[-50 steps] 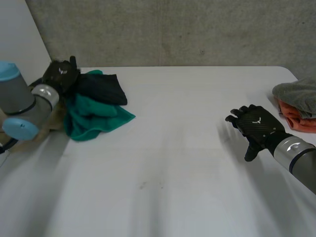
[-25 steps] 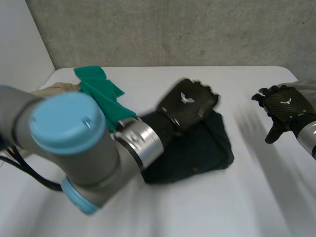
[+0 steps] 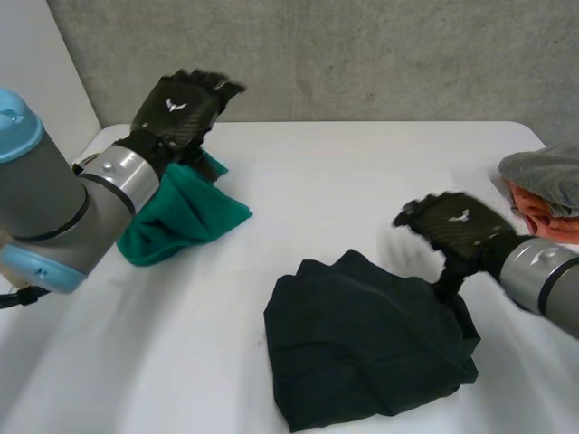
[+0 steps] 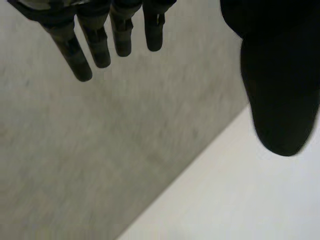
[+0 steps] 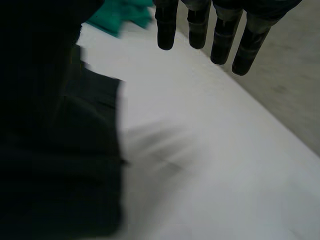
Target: Fold the laundry.
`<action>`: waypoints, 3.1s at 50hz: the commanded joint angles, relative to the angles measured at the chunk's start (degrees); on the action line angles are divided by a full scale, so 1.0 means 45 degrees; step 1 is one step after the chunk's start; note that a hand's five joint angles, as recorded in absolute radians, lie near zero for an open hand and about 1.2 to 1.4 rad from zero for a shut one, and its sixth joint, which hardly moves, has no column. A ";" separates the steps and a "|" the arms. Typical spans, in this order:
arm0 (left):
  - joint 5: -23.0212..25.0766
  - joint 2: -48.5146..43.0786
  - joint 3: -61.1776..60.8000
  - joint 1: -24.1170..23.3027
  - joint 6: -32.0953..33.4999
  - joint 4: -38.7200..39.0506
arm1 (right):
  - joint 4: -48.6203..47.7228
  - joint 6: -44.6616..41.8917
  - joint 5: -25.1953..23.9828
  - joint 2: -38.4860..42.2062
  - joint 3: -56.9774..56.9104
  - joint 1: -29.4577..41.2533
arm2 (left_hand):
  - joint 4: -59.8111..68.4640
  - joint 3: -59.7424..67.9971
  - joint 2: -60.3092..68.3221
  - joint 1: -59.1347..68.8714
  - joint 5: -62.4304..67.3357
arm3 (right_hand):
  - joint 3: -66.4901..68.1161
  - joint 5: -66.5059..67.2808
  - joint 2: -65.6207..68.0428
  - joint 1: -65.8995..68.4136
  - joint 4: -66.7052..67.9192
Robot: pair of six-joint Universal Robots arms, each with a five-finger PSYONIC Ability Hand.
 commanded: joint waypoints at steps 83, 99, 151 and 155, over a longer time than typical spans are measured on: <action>-0.1426 -0.1817 -0.1251 -0.5291 -0.0835 -0.3340 | 0.2955 -0.4945 -0.0369 0.1155 0.0247 -0.1071 | 0.9811 0.9738 0.9822 1.0026 0.9562 | -0.0474 -0.0841 -0.0556 -0.0305 -0.0773; -0.3243 -0.2678 0.3842 -0.4062 0.3948 -0.0633 | 0.0516 -0.0051 0.0370 0.3151 -0.4902 0.0569 | 1.5205 1.5132 1.5216 1.5420 1.4956 | 1.5082 1.4714 1.5000 1.5251 1.4783; -0.3360 0.1678 -0.3574 -0.4920 0.2252 0.0000 | 0.3537 -0.4028 0.2345 -0.0366 -0.1255 0.0258 | 1.5205 1.5132 1.5216 1.5420 1.4956 | -0.0474 -0.0841 -0.0556 -0.0305 -0.0773; -0.3379 0.1600 -0.3749 -0.4842 0.2428 -0.0312 | 0.3088 -0.3364 0.2208 -0.0600 -0.1510 -0.0250 | 0.8565 0.8492 0.8576 0.8780 0.8316 | -0.0474 -0.0841 -0.0556 -0.0305 -0.0773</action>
